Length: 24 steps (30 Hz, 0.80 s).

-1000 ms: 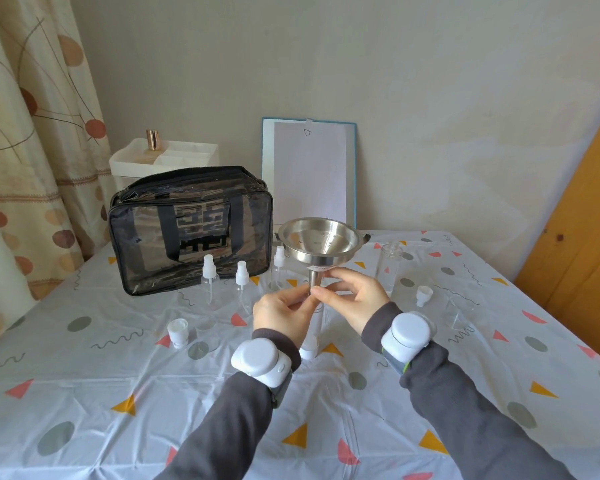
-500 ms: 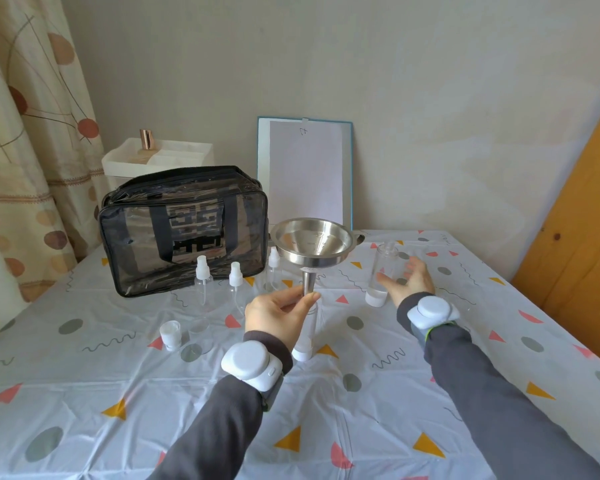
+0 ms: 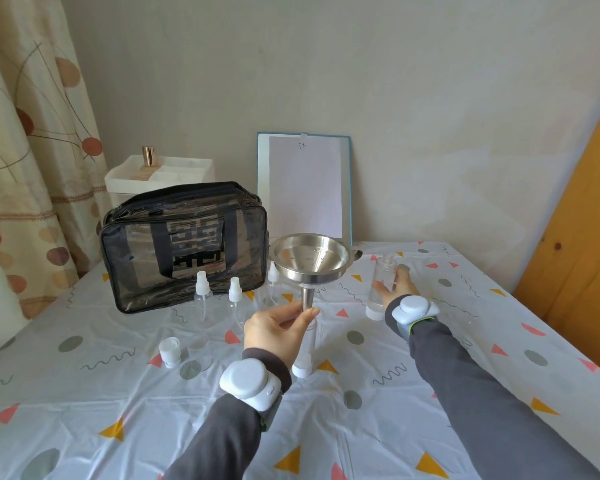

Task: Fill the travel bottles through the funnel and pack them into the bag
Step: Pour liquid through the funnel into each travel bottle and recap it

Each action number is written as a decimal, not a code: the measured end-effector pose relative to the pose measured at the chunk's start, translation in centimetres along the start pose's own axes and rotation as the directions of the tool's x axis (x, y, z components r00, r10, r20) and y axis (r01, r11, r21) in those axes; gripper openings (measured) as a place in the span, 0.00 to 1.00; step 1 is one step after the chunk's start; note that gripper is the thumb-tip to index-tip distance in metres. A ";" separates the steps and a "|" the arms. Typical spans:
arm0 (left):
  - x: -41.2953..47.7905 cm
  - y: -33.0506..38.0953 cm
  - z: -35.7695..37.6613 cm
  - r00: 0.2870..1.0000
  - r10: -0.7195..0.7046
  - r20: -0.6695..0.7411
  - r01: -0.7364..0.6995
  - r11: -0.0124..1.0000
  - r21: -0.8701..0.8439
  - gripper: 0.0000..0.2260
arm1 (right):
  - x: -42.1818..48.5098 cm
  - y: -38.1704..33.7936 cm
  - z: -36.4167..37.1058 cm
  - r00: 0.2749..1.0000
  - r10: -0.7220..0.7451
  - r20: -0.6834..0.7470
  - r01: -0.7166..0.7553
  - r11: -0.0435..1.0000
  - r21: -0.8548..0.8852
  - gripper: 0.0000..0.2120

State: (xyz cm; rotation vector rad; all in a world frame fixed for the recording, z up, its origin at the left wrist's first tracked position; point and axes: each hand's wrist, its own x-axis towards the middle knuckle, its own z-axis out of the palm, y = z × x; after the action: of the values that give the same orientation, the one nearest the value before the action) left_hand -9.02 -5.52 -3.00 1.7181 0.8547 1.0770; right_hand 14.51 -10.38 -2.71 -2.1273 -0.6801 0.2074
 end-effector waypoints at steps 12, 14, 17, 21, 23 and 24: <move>0.0 0.2 0.0 0.999 -0.040 -0.006 0.040 0.999 0.021 0.07 | -3.2 -4.6 -4.1 0.924 -0.327 -0.196 0.367 0.904 0.221 0.18; -0.1 0.6 -0.1 0.999 -0.052 0.010 0.052 0.998 0.018 0.09 | -4.1 -5.8 -5.5 0.898 -0.394 -0.198 0.433 0.873 0.226 0.19; 0.0 0.6 -0.1 0.997 -0.081 0.017 0.081 0.996 0.025 0.11 | -5.0 -7.2 -6.5 0.887 -0.443 -0.128 0.461 0.861 0.214 0.25; -0.2 0.9 -0.2 0.995 -0.097 0.032 0.096 0.994 0.050 0.12 | -7.0 -8.5 -7.3 0.820 -0.559 -0.123 0.572 0.808 0.139 0.25; -0.3 0.9 -0.2 0.994 -0.101 0.035 0.099 0.994 0.049 0.12 | -7.5 -8.8 -7.6 0.789 -0.602 -0.119 0.613 0.785 0.091 0.24; -0.4 1.1 -0.3 0.995 -0.097 0.031 0.095 0.994 0.049 0.12 | -7.7 -9.1 -8.0 0.772 -0.624 -0.119 0.632 0.773 0.055 0.24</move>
State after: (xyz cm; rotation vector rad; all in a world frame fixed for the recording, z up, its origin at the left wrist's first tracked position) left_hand -9.32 -6.12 -2.03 1.7112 0.9385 0.9679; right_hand 7.51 -15.80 8.58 -1.6921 -1.2590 -0.2295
